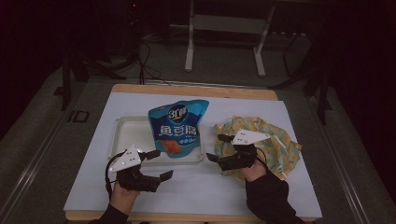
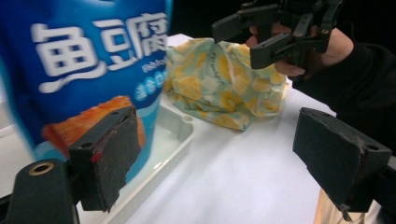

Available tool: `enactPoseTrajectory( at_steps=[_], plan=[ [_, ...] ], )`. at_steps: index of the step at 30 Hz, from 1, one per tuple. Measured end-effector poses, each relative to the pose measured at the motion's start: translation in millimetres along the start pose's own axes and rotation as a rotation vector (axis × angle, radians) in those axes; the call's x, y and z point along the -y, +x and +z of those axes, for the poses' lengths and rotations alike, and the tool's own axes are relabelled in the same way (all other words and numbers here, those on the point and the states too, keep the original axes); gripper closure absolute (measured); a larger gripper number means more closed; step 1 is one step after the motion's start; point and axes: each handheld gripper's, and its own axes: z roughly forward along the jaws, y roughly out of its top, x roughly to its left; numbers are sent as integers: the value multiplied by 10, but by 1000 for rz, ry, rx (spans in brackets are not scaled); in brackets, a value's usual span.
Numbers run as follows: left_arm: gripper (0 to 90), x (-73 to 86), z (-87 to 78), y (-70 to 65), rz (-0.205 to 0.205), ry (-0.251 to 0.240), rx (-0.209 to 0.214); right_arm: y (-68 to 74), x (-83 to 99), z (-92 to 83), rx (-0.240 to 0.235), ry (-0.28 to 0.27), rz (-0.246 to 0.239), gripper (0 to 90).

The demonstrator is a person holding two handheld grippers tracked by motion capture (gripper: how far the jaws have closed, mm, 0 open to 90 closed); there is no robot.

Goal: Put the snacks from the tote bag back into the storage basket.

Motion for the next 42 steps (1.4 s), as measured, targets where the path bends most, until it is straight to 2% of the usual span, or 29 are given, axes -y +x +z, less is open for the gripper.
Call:
enactPoseTrajectory(
  at_steps=[1, 4, 6, 7, 13, 16, 18, 22, 24, 28, 32, 38, 40, 42],
  plan=[
    [154, 0, 31, -6, -4, 4, 21, 6, 16, -25, 2, -3, 3, 181],
    [154, 1, 125, -44, 8, 26, 41, 13, 66, -103, 4, -14, 7, 180],
    [153, 1, 125, -44, 8, 26, 41, 17, 84, -131, 8, -17, 9, 180],
    [153, -3, 238, -109, 32, 47, 64, 17, 128, -201, 16, -23, 6, 180],
    [153, -30, 403, -159, 45, 52, 117, 27, 233, -355, 29, -36, 21, 180],
    [152, -40, 479, -193, 66, 63, 116, 28, 277, -436, 43, -41, 25, 180],
    [150, -47, 523, -199, 59, 61, 138, 21, 307, -485, 52, -42, 28, 179],
    [150, -58, 597, -228, 67, 66, 140, 21, 368, -562, 68, -42, 30, 179],
    [150, -59, 634, -241, 70, 75, 158, 27, 398, -597, 72, -38, 31, 179],
    [123, -55, 704, -272, 85, 88, 150, 39, 451, -677, 85, -45, 33, 179],
    [82, -70, 763, -284, 86, 88, 159, 46, 505, -758, 110, -55, 35, 156],
    [81, -58, 854, -310, 83, 86, 177, 40, 592, -864, 135, -58, 49, 156],
    [76, -46, 895, -313, 80, 99, 199, 38, 626, -897, 146, -64, 58, 156],
    [28, -38, 933, -318, 73, 115, 214, 28, 658, -925, 160, -64, 65, 154]
  ],
)
